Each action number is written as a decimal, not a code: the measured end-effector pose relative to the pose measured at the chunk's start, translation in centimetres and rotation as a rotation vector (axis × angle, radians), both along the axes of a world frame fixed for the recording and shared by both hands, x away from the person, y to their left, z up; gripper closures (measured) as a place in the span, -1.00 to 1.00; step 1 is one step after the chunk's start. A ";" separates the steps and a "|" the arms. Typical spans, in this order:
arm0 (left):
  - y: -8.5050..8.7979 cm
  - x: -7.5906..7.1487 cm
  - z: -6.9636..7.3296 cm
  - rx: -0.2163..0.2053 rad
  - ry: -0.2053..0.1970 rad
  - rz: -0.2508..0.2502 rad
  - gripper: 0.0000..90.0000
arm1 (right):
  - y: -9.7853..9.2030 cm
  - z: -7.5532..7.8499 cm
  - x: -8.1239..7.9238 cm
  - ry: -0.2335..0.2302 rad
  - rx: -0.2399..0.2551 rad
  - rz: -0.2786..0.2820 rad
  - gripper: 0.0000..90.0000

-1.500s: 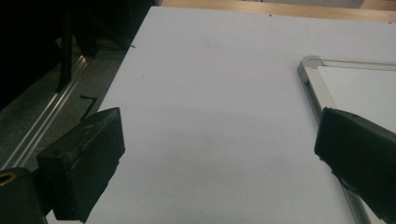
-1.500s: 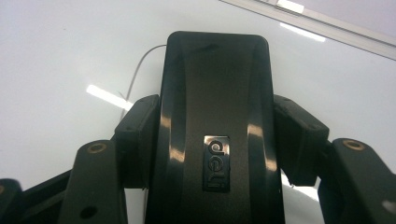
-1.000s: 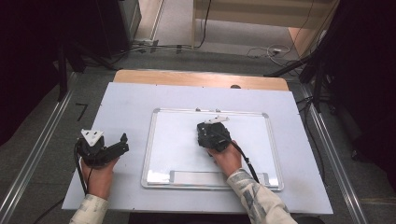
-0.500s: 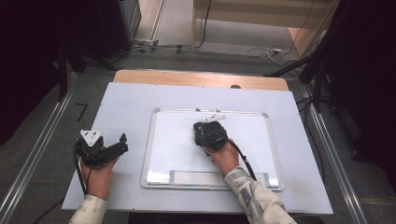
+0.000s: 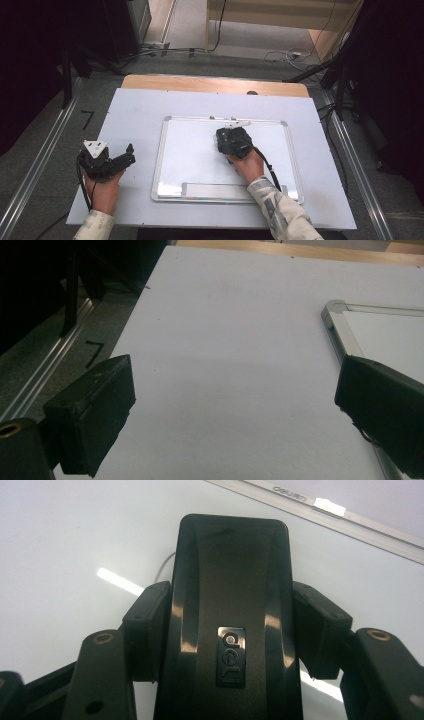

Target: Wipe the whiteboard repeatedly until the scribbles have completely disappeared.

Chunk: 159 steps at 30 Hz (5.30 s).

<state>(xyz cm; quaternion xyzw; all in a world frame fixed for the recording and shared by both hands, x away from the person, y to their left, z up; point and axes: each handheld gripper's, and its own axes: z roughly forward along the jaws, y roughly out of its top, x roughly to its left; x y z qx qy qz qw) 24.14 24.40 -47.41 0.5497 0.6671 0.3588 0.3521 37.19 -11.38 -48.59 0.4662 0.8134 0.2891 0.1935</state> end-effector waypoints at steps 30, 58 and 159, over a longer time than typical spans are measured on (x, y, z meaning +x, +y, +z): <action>-0.4 0.4 0.0 0.003 0.008 -0.008 -0.93 | -0.2 0.0 -0.8 -0.023 -0.024 -0.038 -0.19; -0.4 0.6 -0.2 0.003 0.010 -0.011 -0.93 | -3.2 0.1 0.9 -0.026 -0.026 -0.102 -0.19; -0.1 0.2 0.0 -0.014 0.000 -0.011 -0.93 | 2.7 0.0 0.9 -0.003 -0.030 0.029 -0.20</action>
